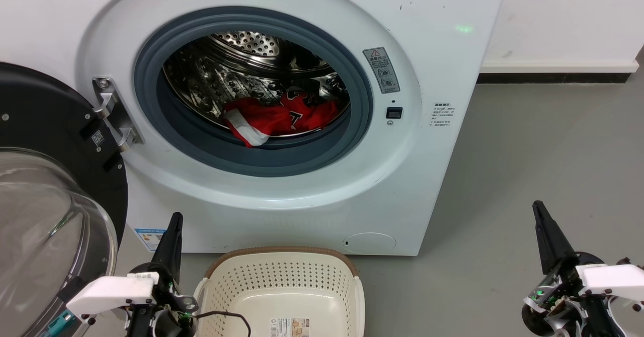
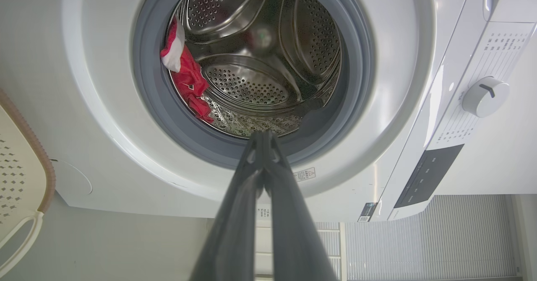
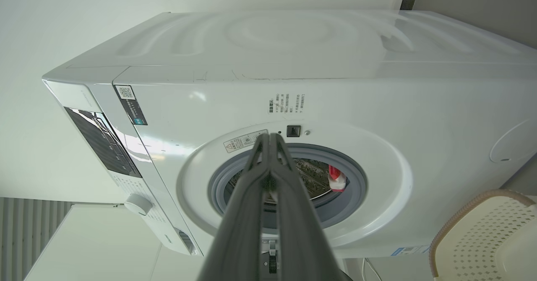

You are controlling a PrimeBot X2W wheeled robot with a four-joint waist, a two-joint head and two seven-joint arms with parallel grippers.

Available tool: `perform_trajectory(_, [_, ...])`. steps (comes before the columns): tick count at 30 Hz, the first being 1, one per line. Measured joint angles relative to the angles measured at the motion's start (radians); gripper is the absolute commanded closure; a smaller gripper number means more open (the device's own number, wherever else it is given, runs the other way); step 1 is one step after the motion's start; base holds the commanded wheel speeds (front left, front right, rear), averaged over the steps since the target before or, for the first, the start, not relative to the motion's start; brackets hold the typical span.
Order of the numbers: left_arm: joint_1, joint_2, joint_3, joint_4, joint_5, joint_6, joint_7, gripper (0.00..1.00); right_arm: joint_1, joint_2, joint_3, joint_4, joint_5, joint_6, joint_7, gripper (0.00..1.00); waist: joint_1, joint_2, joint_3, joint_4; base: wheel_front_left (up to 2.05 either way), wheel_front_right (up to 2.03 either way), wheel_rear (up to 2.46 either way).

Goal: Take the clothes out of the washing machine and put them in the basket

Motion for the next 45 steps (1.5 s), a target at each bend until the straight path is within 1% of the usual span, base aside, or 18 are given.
perform_trajectory(13, [0.000, 0.000, 0.000, 0.000, 0.000, 0.000, 0.000, 1.00, 0.000, 0.000, 0.000, 0.000, 0.000, 0.000, 0.000, 1.00, 0.0000, 0.0000, 0.000, 0.000, 0.00, 0.00, 0.00])
perform_trajectory(14, [0.001, 0.000, 0.000, 0.002, 0.000, 0.000, 0.000, 0.00, 0.001, 0.000, 0.000, 0.002, 0.000, 0.000, 0.000, 0.00, 0.0000, 0.0000, 0.000, 0.000, 0.00, 0.00, 0.00])
perform_trajectory(17, [0.022, -0.002, -0.005, 0.024, 0.000, 0.000, -0.003, 0.00, 0.022, 0.001, 0.002, 0.022, 0.000, 0.000, -0.002, 0.00, 0.0000, 0.0000, 0.000, 0.000, 0.00, 0.00, 0.00])
perform_trajectory(22, [0.026, -0.003, -0.023, 0.023, 0.011, 0.000, -0.022, 0.00, 0.031, 0.001, 0.010, 0.015, 0.000, 0.000, -0.019, 0.00, 0.0000, 0.0000, 0.001, -0.002, 0.00, 0.00, 0.00])
perform_trajectory(29, [0.022, -0.003, -0.038, -0.002, 0.072, 0.000, -0.056, 0.00, 0.031, 0.001, 0.023, -0.012, -0.060, 0.000, -0.054, 0.00, 0.0000, 0.0000, 0.004, -0.005, 0.00, 0.00, 0.00])
perform_trajectory(33, [0.018, -0.003, -0.038, -0.025, 0.129, 0.000, -0.074, 0.00, 0.032, 0.001, 0.025, -0.030, -0.128, 0.000, -0.073, 0.00, 0.0000, 0.0000, 0.006, -0.006, 0.00, 0.00, 0.00])
perform_trajectory(34, [0.017, -0.003, -0.038, -0.035, 0.166, 0.000, -0.083, 0.00, 0.032, 0.001, 0.025, -0.042, -0.171, 0.000, -0.081, 0.00, 0.0000, 0.0000, 0.006, -0.006, 0.00, 0.00, 0.00])
perform_trajectory(35, [0.017, -0.003, -0.038, -0.035, 0.166, 0.000, -0.083, 0.00, 0.032, 0.001, 0.025, -0.042, -0.171, 0.000, -0.081, 0.00, 0.0000, 0.0000, 0.006, -0.006, 0.00, 0.00, 0.00])
perform_trajectory(41, [0.006, -0.003, -0.043, -0.063, 0.307, 0.000, -0.108, 0.00, 0.032, 0.002, 0.027, -0.080, -0.318, 0.000, -0.107, 0.00, 0.0000, 0.0000, 0.009, -0.008, 0.00, 0.00, 0.00])
perform_trajectory(45, [-0.001, -0.003, -0.055, -0.080, 0.400, 0.012, -0.125, 0.00, 0.040, 0.002, 0.032, -0.101, -0.422, 0.000, -0.124, 0.00, 0.0000, 0.0000, 0.011, -0.009, 0.00, 0.00, 0.00])
